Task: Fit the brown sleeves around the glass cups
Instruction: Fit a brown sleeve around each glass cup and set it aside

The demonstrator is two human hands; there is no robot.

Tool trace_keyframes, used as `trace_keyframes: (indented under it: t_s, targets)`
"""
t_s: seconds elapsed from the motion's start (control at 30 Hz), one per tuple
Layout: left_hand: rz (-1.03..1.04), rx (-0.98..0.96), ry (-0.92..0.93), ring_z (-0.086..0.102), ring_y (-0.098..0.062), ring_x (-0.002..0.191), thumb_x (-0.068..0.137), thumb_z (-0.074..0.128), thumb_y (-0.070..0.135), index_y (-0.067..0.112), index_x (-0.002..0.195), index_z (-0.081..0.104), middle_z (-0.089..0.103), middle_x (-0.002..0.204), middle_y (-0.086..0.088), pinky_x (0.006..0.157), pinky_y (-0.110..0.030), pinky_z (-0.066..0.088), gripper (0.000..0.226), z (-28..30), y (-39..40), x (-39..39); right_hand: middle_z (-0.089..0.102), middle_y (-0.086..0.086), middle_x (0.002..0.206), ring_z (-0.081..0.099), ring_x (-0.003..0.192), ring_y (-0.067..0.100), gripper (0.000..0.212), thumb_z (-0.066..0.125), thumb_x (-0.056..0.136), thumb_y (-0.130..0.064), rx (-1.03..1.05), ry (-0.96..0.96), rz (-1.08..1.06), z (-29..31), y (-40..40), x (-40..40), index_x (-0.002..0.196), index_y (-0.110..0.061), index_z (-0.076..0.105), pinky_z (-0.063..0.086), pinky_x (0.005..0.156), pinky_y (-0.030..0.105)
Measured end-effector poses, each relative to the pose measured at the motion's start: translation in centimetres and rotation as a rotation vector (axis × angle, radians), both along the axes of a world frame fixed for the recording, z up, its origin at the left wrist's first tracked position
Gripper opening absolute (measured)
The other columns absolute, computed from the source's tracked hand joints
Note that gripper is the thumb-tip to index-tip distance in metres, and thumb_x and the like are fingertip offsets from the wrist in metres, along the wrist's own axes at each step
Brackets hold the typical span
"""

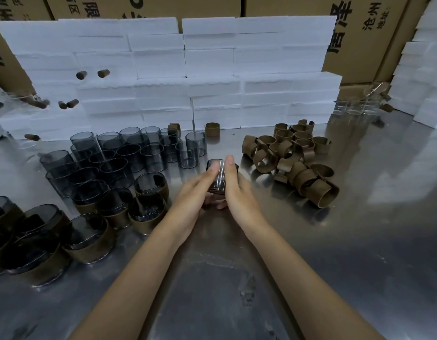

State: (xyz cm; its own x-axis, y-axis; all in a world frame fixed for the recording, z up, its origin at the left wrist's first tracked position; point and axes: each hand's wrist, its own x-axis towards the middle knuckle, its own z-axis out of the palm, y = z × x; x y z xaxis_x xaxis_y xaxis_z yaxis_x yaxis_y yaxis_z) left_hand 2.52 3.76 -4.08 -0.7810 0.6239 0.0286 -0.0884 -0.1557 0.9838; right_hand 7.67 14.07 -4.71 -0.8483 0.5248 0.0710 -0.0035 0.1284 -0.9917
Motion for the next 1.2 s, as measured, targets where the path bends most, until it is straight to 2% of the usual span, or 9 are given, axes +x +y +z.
trace_keyframes:
  t_s: [0.17,0.27,0.4,0.5,0.6,0.73,1.0,1.1,1.2]
  targets:
    - [0.245,0.015,-0.001,0.062,-0.031,0.078,0.087,0.073,0.049,0.011,0.119,0.063,0.072,0.102,-0.014,0.071,-0.041,0.048,0.050,-0.5,-0.1,-0.4,0.077,0.010,0.085,0.076,0.069,0.025,0.049,0.030,0.110,-0.049,0.032,0.024,-0.118,-0.5,0.5,-0.1,0.094,-0.024,0.069,0.056,0.053,0.027]
    - [0.302,-0.019,-0.004,0.063,-0.023,0.090,0.102,0.060,0.031,0.012,0.109,0.064,0.070,0.107,-0.015,0.072,-0.031,0.046,0.021,-0.7,-0.2,-0.8,0.075,0.019,0.081,0.075,0.069,0.031,0.039,0.037,0.111,-0.033,0.046,0.021,-0.140,-0.8,0.8,-0.2,0.097,-0.013,0.067,0.057,0.057,0.032]
    - [0.266,0.013,-0.048,0.070,-0.013,0.083,0.108,0.048,0.035,0.008,0.112,0.070,0.076,0.098,-0.006,0.065,-0.022,0.053,0.035,-0.6,-0.1,-1.1,0.076,0.014,0.091,0.073,0.070,0.021,0.033,0.061,0.098,-0.051,-0.034,0.004,-0.088,-0.3,1.0,0.2,0.109,-0.019,0.062,0.059,0.067,0.032]
    - [0.104,-0.059,-0.018,0.074,-0.013,0.102,0.094,0.052,0.067,0.024,0.109,0.080,0.079,0.109,-0.003,0.083,-0.027,0.058,0.054,-0.5,-0.3,-0.8,0.073,-0.003,0.110,0.071,0.094,0.006,0.075,0.066,0.078,-0.077,-0.016,-0.078,0.032,-0.2,0.7,0.7,0.133,-0.027,0.055,0.059,0.089,0.030]
    - [0.026,-0.244,0.086,0.059,-0.002,0.129,0.071,0.044,0.098,0.051,0.127,0.067,0.068,0.134,0.014,0.112,-0.038,0.043,0.077,-0.8,-0.2,-0.6,0.076,-0.024,0.100,0.068,0.094,-0.011,0.052,0.054,0.077,-0.089,-0.038,-0.097,0.136,-0.1,0.7,1.0,0.106,-0.050,0.073,0.053,0.082,0.015]
    - [0.087,-0.379,0.257,0.034,-0.015,0.151,0.073,0.027,0.099,0.033,0.138,0.058,0.056,0.145,0.006,0.125,-0.050,0.023,0.097,-0.4,0.7,0.1,0.078,-0.006,0.098,0.073,0.089,0.003,0.072,0.030,0.092,-0.083,-0.004,-0.085,0.048,0.2,1.4,0.8,0.106,-0.029,0.075,0.053,0.072,0.015]
    - [0.226,-0.185,0.150,0.071,0.000,0.063,0.100,0.051,0.056,0.019,0.085,0.079,0.078,0.075,0.005,0.058,-0.008,0.048,0.049,-0.4,0.5,0.0,0.076,0.001,0.073,0.073,0.060,0.011,0.053,0.030,0.110,-0.048,-0.092,-0.021,-0.128,-0.1,1.7,0.5,0.087,-0.020,0.070,0.057,0.050,0.024]
    - [0.340,-0.115,0.130,0.068,0.000,0.067,0.102,0.055,0.047,0.015,0.102,0.076,0.078,0.083,0.005,0.062,-0.016,0.050,0.038,-0.7,0.6,-0.3,0.076,0.004,0.089,0.074,0.079,0.016,0.038,0.041,0.108,-0.045,-0.016,0.003,-0.178,-0.3,1.6,0.5,0.097,-0.020,0.067,0.062,0.071,0.036]
    - [0.407,-0.091,0.175,0.067,-0.009,0.081,0.106,0.050,0.040,0.015,0.107,0.071,0.075,0.089,0.004,0.068,-0.024,0.053,0.033,-0.6,0.3,-0.2,0.071,-0.001,0.063,0.066,0.057,0.012,0.053,0.048,0.097,-0.066,-0.113,-0.015,-0.106,-0.1,1.5,0.5,0.111,-0.017,0.060,0.057,0.057,0.031]
